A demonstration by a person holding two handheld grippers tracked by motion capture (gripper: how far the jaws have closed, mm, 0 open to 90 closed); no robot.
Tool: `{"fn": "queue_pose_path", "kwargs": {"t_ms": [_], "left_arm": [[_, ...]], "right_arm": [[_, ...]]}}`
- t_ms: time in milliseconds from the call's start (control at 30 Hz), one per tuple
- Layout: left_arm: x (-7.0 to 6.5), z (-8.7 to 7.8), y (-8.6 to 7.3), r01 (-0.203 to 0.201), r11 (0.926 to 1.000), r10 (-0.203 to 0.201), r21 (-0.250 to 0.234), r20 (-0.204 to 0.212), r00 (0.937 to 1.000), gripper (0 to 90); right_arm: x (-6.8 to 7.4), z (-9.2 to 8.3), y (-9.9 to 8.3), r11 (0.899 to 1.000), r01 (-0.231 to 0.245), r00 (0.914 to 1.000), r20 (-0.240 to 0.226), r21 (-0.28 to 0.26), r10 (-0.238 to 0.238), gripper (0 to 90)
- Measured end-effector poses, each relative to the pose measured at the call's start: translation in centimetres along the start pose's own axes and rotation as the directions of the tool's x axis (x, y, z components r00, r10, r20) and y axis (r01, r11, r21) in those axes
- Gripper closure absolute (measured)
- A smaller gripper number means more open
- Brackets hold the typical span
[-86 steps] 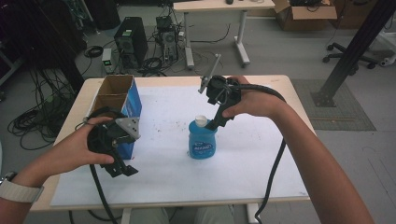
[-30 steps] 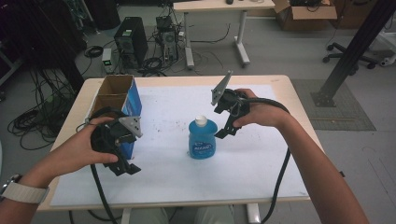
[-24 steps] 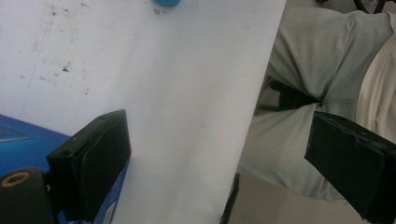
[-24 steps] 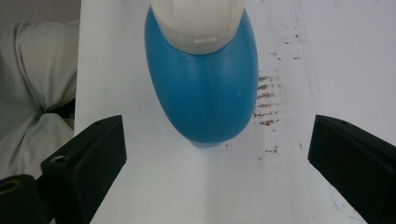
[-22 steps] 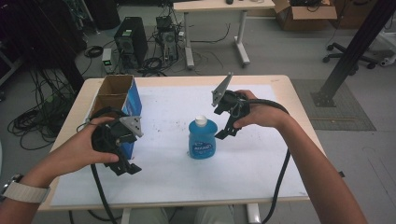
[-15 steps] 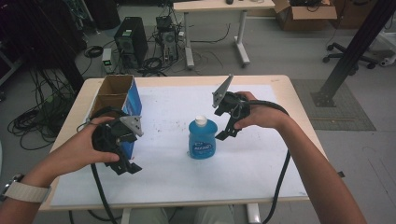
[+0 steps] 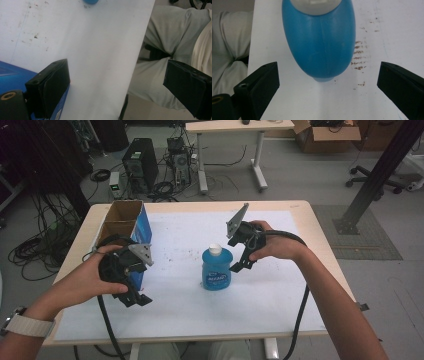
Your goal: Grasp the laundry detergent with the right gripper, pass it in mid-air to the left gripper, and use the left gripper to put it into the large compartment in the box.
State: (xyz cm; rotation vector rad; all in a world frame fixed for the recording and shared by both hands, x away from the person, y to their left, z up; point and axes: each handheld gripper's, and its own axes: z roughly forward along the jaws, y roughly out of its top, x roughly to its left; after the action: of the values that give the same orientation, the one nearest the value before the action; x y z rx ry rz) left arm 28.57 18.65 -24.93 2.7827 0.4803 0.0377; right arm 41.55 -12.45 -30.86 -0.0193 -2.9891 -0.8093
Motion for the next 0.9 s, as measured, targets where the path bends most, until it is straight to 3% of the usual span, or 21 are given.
{"fn": "queue_pose_path", "kwargs": {"t_ms": [900], "left_arm": [[0.2,0.5,0.0,0.008,1.0,-0.008,0.001,0.009,0.9999,7.1]], "right_arm": [[-0.4,2.4,-1.1,0.998,0.004,0.9996,-0.028,-0.06,-0.006,4.0]]}}
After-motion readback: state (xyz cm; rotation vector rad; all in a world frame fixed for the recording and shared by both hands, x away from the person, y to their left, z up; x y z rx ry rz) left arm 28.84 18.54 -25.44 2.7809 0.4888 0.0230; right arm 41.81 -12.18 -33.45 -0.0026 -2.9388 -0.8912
